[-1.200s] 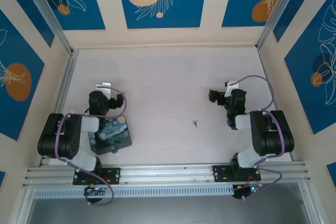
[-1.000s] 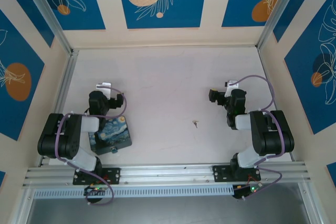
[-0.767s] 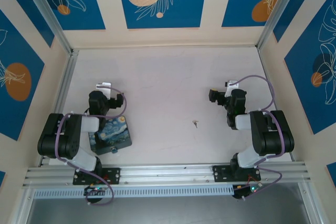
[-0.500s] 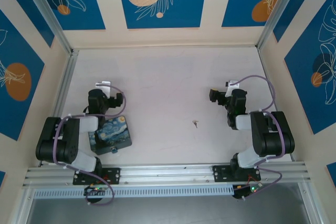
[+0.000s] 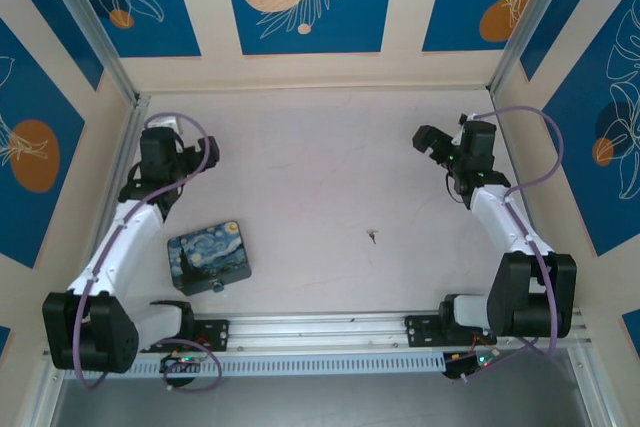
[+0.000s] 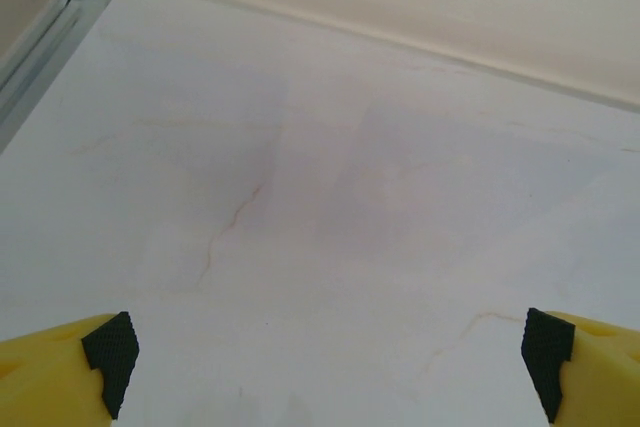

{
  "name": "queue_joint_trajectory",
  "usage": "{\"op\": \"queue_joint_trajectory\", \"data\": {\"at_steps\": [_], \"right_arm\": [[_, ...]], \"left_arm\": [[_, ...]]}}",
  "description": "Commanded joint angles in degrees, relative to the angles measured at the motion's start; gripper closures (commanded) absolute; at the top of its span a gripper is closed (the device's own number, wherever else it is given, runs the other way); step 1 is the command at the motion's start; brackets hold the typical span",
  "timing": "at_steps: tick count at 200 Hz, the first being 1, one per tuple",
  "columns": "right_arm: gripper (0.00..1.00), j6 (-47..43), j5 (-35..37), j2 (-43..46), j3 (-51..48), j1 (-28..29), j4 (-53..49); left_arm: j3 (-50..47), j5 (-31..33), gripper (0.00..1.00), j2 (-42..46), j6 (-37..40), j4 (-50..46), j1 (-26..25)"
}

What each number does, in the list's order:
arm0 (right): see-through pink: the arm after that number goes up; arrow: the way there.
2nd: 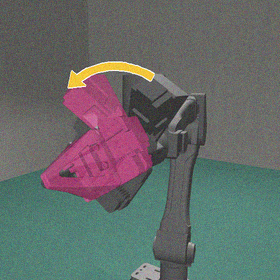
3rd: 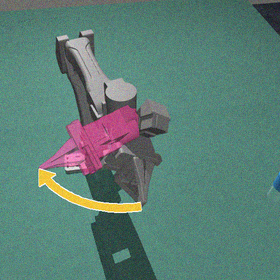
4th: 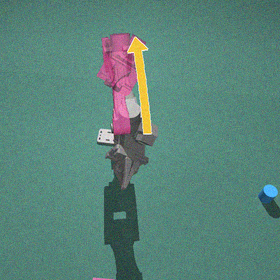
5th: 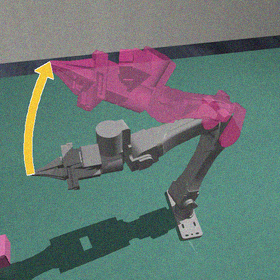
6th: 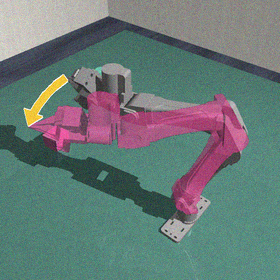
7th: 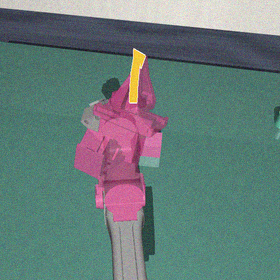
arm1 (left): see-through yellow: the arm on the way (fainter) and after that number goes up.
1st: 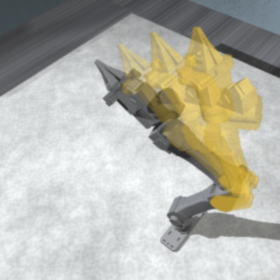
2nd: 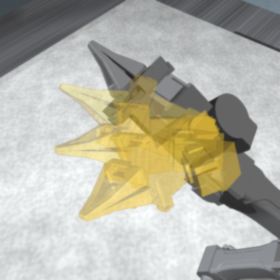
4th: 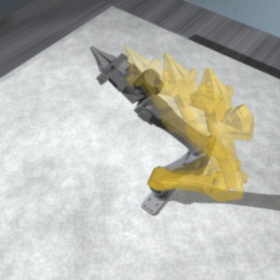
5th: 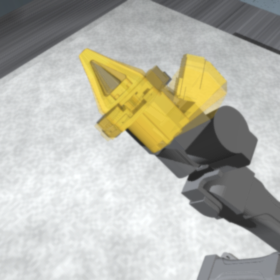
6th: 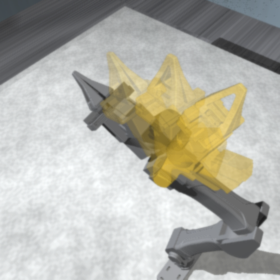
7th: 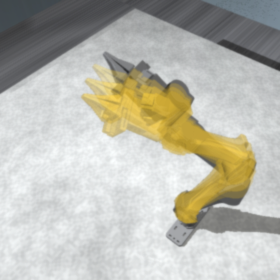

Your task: Unlock a padlock with a key

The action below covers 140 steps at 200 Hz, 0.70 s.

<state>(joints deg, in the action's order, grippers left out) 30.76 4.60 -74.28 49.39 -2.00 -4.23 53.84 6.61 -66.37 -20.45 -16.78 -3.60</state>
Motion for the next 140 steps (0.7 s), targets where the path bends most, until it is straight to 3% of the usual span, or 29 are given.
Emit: {"op": "queue_joint_trajectory", "data": {"at_steps": [1,19,55,95,140], "right_arm": [[0.00,4.5,-9.9,1.2,0.4,3.8,-13.7],[0.00,5.5,-10.5,2.5,1.2,8.5,-17.2],[0.02,9.5,-11.5,4.3,0.9,17.4,-19.3],[0.03,13.9,-11.5,5.5,-1.0,24.3,-17.2],[0.03,15.4,-11.8,3.6,-0.7,29.2,-16.1]], "left_arm": [[4.7,5.9,0.00,3.1,-12.2,-31.1,0.8],[4.8,7.4,0.00,6.5,-15.7,-39.9,0.8],[-2.9,6.7,0.00,15.4,-24.0,-45.9,0.8],[-12.4,7.6,0.00,23.1,-29.5,-46.5,0.5],[-16.7,3.3,0.00,22.3,-30.7,-42.0,0.4]]}}
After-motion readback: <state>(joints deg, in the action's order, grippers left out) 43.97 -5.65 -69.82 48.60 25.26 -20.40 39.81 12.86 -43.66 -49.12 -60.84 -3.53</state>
